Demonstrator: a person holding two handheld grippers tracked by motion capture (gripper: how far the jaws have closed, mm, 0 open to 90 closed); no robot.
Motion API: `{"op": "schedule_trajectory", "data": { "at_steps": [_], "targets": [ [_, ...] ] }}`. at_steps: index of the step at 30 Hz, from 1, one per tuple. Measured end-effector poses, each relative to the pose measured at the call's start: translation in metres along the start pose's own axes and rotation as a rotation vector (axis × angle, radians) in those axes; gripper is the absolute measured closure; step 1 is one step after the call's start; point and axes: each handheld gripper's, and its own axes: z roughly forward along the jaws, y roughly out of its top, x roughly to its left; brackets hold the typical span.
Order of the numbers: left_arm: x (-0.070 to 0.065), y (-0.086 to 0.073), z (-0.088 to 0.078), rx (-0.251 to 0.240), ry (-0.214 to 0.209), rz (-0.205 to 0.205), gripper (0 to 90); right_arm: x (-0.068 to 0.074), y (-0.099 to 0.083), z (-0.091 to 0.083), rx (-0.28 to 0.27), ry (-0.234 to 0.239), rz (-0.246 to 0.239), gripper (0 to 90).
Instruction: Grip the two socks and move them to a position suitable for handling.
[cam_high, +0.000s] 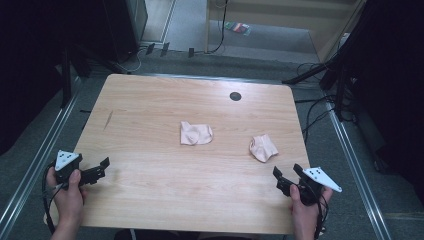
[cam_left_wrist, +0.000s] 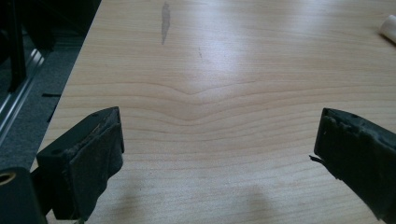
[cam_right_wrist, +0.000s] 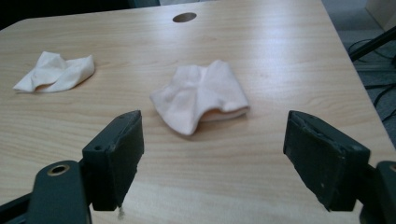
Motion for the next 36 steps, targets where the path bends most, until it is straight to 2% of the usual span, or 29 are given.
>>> {"op": "schedule_trajectory", "data": {
  "at_steps": [2, 6, 8, 10, 12, 14, 15, 16, 20, 23, 26, 27, 30, 33, 36],
  "targets": [
    [-0.001, 0.0, 0.0, -0.003, 0.003, 0.003, 1.9, 0.002, 0.003, 0.001, -0.001, -0.005, -0.008, 20.7],
    [-0.001, 0.0, 0.0, -0.001, -0.002, 0.003, 1.9, 0.013, 0.017, 0.008, 0.015, -0.016, -0.056, 22.5],
    [-0.001, 0.0, 0.0, 0.001, -0.001, 0.005, 1.9, 0.021, 0.027, 0.014, 0.018, 0.009, -0.084, 23.4],
    [-0.002, 0.0, 0.0, -0.001, 0.004, 0.011, 1.9, 0.024, 0.029, 0.016, 0.019, 0.014, -0.095, 23.4],
    [-0.002, 0.0, 0.0, 0.007, 0.008, 0.019, 1.9, 0.033, 0.037, 0.023, 0.029, 0.035, -0.135, 25.5],
    [-0.002, 0.0, 0.0, 0.009, 0.006, 0.021, 1.9, 0.035, 0.039, 0.025, 0.032, 0.042, -0.143, 26.9],
    [-0.002, 0.0, 0.0, 0.009, 0.005, 0.021, 1.9, 0.038, 0.043, 0.033, 0.043, 0.055, -0.15, 29.2],
    [-0.002, 0.0, 0.0, 0.008, 0.005, 0.021, 1.9, 0.038, 0.043, 0.033, 0.043, 0.055, -0.15, 29.2],
    [-0.001, 0.0, 0.001, 0.009, 0.002, 0.014, 1.9, 0.044, 0.046, 0.051, 0.073, 0.049, -0.171, 32.4],
    [-0.002, 0.0, 0.001, 0.011, 0.002, 0.02, 1.9, 0.048, 0.049, 0.071, 0.115, 0.02, -0.186, 34.5],
    [-0.003, 0.0, 0.001, 0.016, 0.007, 0.028, 1.9, 0.048, 0.047, 0.087, 0.159, -0.007, -0.175, 34.6],
    [-0.003, 0.0, 0.001, 0.016, 0.007, 0.028, 2.0, 0.048, 0.047, 0.087, 0.159, -0.007, -0.175, 34.6],
    [-0.003, 0.0, 0.001, 0.019, 0.006, 0.029, 1.9, 0.044, 0.044, 0.103, 0.208, -0.058, -0.145, 31.1],
    [-0.002, 0.001, 0.001, 0.018, -0.001, 0.021, 1.9, 0.036, 0.038, 0.116, 0.243, -0.084, -0.108, 30.2],
    [-0.001, 0.001, 0.002, 0.019, -0.004, 0.018, 1.9, 0.034, 0.035, 0.121, 0.256, -0.097, -0.104, 29.7]
  ]
}}
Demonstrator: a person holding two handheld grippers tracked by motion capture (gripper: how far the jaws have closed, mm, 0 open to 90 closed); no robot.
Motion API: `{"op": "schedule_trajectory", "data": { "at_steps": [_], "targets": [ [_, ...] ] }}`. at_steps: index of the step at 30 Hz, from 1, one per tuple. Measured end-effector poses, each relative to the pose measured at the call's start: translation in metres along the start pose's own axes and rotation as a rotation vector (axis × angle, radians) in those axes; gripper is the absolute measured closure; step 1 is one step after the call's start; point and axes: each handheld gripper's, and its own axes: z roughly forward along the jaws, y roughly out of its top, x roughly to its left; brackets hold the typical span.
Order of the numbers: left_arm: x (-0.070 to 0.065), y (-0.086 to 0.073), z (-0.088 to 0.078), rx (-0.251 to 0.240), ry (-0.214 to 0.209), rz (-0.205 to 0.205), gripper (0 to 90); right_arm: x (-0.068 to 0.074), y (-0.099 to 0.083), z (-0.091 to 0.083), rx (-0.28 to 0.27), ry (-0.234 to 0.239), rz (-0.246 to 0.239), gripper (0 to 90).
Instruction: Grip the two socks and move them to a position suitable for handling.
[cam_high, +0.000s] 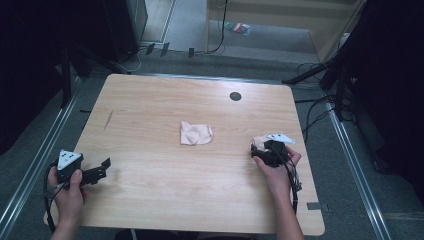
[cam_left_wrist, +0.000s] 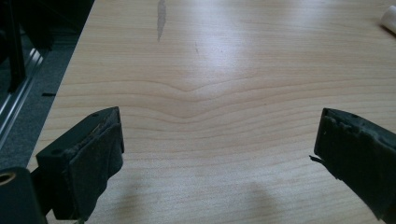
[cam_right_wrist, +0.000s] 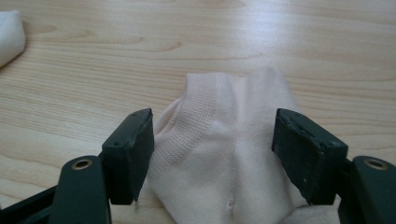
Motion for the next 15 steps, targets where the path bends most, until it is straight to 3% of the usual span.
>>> {"op": "schedule_trajectory", "data": {
  "at_steps": [5, 6, 10, 13, 15],
  "targets": [
    [0.0, 0.0, 0.0, 0.005, 0.0, 0.005, 1.9, -0.001, -0.003, 0.007, 0.023, 0.007, 0.017, 29.7],
    [0.0, 0.0, 0.001, 0.007, -0.005, 0.002, 1.9, -0.004, -0.005, 0.008, 0.023, 0.032, 0.044, 31.4],
    [0.0, 0.001, 0.001, 0.013, -0.009, -0.002, 1.9, -0.004, -0.011, 0.007, -0.007, 0.011, 0.021, 39.2],
    [0.0, 0.0, 0.0, 0.009, -0.01, 0.002, 1.9, -0.004, -0.013, 0.005, -0.017, 0.003, 0.019, 51.3],
    [0.0, 0.0, 0.001, 0.013, -0.016, -0.001, 1.9, -0.005, -0.015, 0.004, -0.034, 0.025, 0.029, 67.6]
  ]
}}
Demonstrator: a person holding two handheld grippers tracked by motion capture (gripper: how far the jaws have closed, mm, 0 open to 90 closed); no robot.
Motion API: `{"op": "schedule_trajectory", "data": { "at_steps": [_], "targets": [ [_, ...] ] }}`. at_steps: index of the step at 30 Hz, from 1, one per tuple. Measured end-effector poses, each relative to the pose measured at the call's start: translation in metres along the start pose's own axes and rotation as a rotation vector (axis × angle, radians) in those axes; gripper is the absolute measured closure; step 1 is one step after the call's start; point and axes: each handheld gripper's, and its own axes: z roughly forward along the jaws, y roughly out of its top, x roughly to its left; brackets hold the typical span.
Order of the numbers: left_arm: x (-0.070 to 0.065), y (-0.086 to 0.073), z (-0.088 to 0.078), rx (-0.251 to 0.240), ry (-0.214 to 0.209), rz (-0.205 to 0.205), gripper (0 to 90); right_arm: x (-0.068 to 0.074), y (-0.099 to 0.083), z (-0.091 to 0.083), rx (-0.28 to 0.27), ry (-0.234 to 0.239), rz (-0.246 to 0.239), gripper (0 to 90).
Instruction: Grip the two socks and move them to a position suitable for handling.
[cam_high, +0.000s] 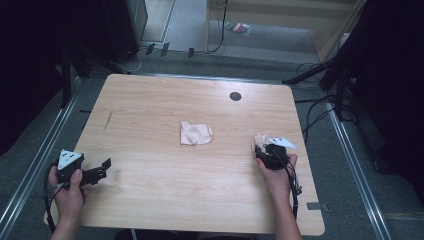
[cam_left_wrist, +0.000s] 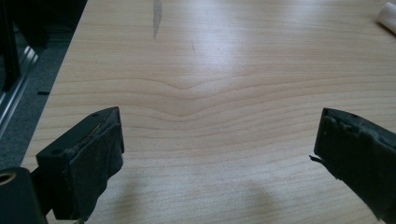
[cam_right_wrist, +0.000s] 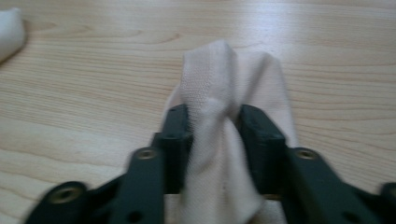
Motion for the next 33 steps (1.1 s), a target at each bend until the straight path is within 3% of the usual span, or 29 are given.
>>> {"op": "schedule_trajectory", "data": {
  "at_steps": [3, 6, 8, 12, 14, 21, 23, 24, 27, 28, 30, 31, 33],
  "targets": [
    [0.0, 0.001, 0.0, 0.012, 0.01, 0.008, 2.0, -0.004, -0.003, -0.002, -0.017, 0.042, 0.05, 78.6],
    [-0.003, 0.002, -0.001, 0.012, 0.02, 0.02, 1.9, -0.006, -0.004, -0.005, -0.024, 0.04, 0.083, 79.9],
    [-0.006, 0.006, -0.004, 0.011, 0.002, 0.003, 2.0, -0.005, -0.004, -0.007, -0.034, 0.033, 0.07, 80.1],
    [-0.015, 0.021, -0.013, -0.015, -0.028, -0.021, 1.9, 0.006, 0.01, -0.031, -0.083, 0.098, 0.054, 80.1],
    [-0.023, 0.027, -0.017, -0.028, -0.042, -0.016, 2.0, 0.009, 0.013, -0.038, -0.097, 0.104, 0.044, 80.1],
    [-0.061, 0.037, -0.014, -0.03, -0.113, 0.042, 2.0, 0.037, 0.032, -0.086, -0.146, 0.114, -0.022, 79.8],
    [-0.076, 0.041, -0.01, -0.032, -0.151, 0.061, 2.0, 0.043, 0.034, -0.092, -0.151, 0.135, -0.01, 79.8],
    [-0.076, 0.041, -0.01, -0.032, -0.151, 0.061, 2.0, 0.047, 0.035, -0.095, -0.152, 0.134, -0.013, 79.7],
    [-0.092, 0.044, -0.007, -0.039, -0.178, 0.066, 2.0, 0.053, 0.036, -0.098, -0.15, 0.141, -0.011, 79.7],
    [-0.103, 0.045, -0.004, -0.039, -0.204, 0.059, 2.0, 0.062, 0.037, -0.1, -0.144, 0.154, -0.009, 79.5],
    [-0.11, 0.044, -0.003, -0.037, -0.223, 0.055, 2.0, 0.067, 0.038, -0.101, -0.141, 0.151, -0.01, 79.4],
    [-0.125, 0.041, 0.0, -0.026, -0.254, 0.081, 2.0, 0.077, 0.038, -0.102, -0.139, 0.163, -0.003, 79.3],
    [-0.132, 0.04, 0.001, -0.02, -0.271, 0.101, 2.0, 0.082, 0.037, -0.101, -0.135, 0.178, -0.002, 79.3]
  ]
}}
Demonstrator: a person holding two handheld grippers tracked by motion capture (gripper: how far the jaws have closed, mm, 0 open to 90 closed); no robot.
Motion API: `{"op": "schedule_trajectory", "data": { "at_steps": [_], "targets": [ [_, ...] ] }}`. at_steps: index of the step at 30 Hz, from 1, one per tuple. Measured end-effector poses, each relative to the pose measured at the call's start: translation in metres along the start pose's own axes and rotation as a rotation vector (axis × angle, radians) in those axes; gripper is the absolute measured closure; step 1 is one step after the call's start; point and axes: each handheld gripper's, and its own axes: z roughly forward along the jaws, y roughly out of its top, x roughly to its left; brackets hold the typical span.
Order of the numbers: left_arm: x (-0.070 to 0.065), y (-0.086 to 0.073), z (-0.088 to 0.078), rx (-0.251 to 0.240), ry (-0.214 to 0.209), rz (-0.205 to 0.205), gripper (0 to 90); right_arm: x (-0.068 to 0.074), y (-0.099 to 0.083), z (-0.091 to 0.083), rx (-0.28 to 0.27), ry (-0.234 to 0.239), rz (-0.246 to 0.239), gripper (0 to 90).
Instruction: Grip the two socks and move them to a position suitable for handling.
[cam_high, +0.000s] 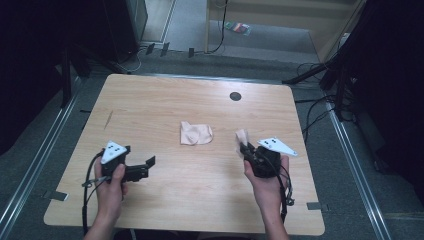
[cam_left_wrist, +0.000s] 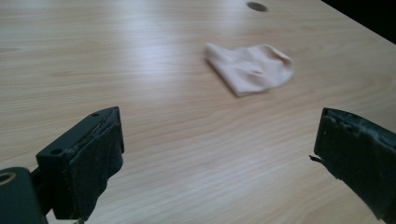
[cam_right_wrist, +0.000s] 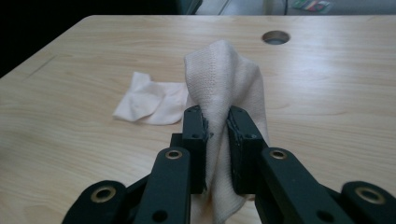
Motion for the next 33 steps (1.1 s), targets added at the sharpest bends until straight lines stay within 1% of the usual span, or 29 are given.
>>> {"op": "schedule_trajectory", "data": {
  "at_steps": [1, 3, 5, 6, 8, 10, 11, 12, 13, 14, 15, 16, 17, 18, 19, 20, 21, 22, 23, 24, 25, 26, 27, 28, 29, 30, 31, 32, 33],
  "targets": [
    [-0.006, -0.001, 0.003, 0.002, -0.02, 0.01, 2.0, 0.006, -0.001, 0.001, 0.006, 0.009, 0.004, 79.3],
    [-0.015, -0.002, 0.007, 0.007, -0.048, 0.023, 2.0, 0.017, -0.005, 0.005, 0.013, 0.029, -0.013, 79.3],
    [-0.021, -0.003, 0.009, 0.015, -0.063, 0.041, 2.0, 0.027, -0.009, 0.009, 0.025, 0.056, -0.025, 79.2],
    [-0.023, -0.003, 0.009, 0.024, -0.061, 0.048, 2.0, 0.034, -0.011, 0.011, 0.039, 0.066, -0.036, 79.2],
    [-0.025, -0.005, 0.01, 0.018, -0.071, 0.045, 2.0, 0.042, -0.016, 0.014, 0.047, 0.081, -0.05, 79.2],
    [-0.026, -0.008, 0.011, 0.023, -0.078, 0.061, 2.0, 0.05, -0.02, 0.017, 0.058, 0.095, -0.053, 79.2],
    [-0.028, -0.012, 0.012, 0.033, -0.088, 0.075, 2.0, 0.055, -0.025, 0.02, 0.07, 0.104, -0.055, 79.2],
    [-0.028, -0.012, 0.012, 0.033, -0.088, 0.075, 2.0, 0.055, -0.025, 0.02, 0.07, 0.104, -0.055, 79.2],
    [-0.028, -0.014, 0.012, 0.041, -0.096, 0.079, 2.0, 0.058, -0.028, 0.024, 0.08, 0.109, -0.06, 79.2],
    [-0.028, -0.016, 0.012, 0.044, -0.104, 0.077, 2.0, 0.065, -0.035, 0.03, 0.105, 0.12, -0.062, 79.1],
    [-0.029, -0.018, 0.012, 0.049, -0.109, 0.076, 2.0, 0.065, -0.035, 0.03, 0.105, 0.12, -0.062, 79.1],
    [-0.029, -0.02, 0.012, 0.055, -0.114, 0.076, 2.0, 0.072, -0.042, 0.037, 0.132, 0.136, -0.069, 79.1],
    [-0.03, -0.022, 0.012, 0.061, -0.116, 0.079, 2.0, 0.072, -0.042, 0.037, 0.132, 0.136, -0.069, 79.1],
    [-0.03, -0.024, 0.013, 0.068, -0.12, 0.076, 2.0, 0.076, -0.045, 0.04, 0.143, 0.141, -0.078, 79.1],
    [-0.03, -0.025, 0.013, 0.075, -0.125, 0.075, 2.0, 0.083, -0.051, 0.044, 0.167, 0.154, -0.086, 79.1],
    [-0.03, -0.026, 0.014, 0.075, -0.133, 0.073, 2.0, 0.083, -0.051, 0.044, 0.167, 0.154, -0.086, 79.1],
    [-0.029, -0.027, 0.013, 0.075, -0.143, 0.073, 2.2, 0.086, -0.054, 0.047, 0.175, 0.156, -0.094, 79.1],
    [-0.03, -0.027, 0.012, 0.068, -0.139, 0.076, 9.4, 0.092, -0.059, 0.05, 0.2, 0.165, -0.09, 79.3],
    [-0.03, -0.027, 0.012, 0.068, -0.139, 0.076, 13.3, 0.092, -0.059, 0.05, 0.2, 0.165, -0.09, 79.3],
    [-0.03, -0.027, 0.012, 0.062, -0.136, 0.081, 13.3, 0.093, -0.062, 0.052, 0.212, 0.176, -0.087, 79.2],
    [-0.03, -0.027, 0.012, 0.061, -0.15, 0.077, 14.0, 0.096, -0.065, 0.055, 0.221, 0.186, -0.09, 79.1],
    [-0.029, -0.028, 0.012, 0.056, -0.17, 0.065, 14.1, 0.1, -0.069, 0.058, 0.23, 0.198, -0.092, 75.0],
    [-0.029, -0.028, 0.012, 0.055, -0.18, 0.062, 14.3, 0.101, -0.071, 0.06, 0.231, 0.206, -0.093, 69.4],
    [-0.029, -0.028, 0.012, 0.055, -0.18, 0.062, 14.3, 0.101, -0.071, 0.06, 0.231, 0.206, -0.093, 69.4],
    [-0.029, -0.028, 0.013, 0.062, -0.183, 0.061, 14.3, 0.101, -0.072, 0.061, 0.229, 0.216, -0.084, 62.0],
    [-0.029, -0.028, 0.013, 0.069, -0.182, 0.054, 14.3, 0.1, -0.071, 0.061, 0.222, 0.224, -0.073, 57.6],
    [-0.029, -0.028, 0.014, 0.074, -0.179, 0.047, 14.4, 0.099, -0.07, 0.059, 0.206, 0.23, -0.069, 55.3],
    [-0.028, -0.027, 0.014, 0.075, -0.174, 0.035, 14.6, 0.096, -0.066, 0.051, 0.166, 0.241, -0.076, 55.6],
    [-0.028, -0.027, 0.014, 0.075, -0.174, 0.035, 14.7, 0.096, -0.066, 0.051, 0.166, 0.241, -0.076, 55.6]
  ]
}}
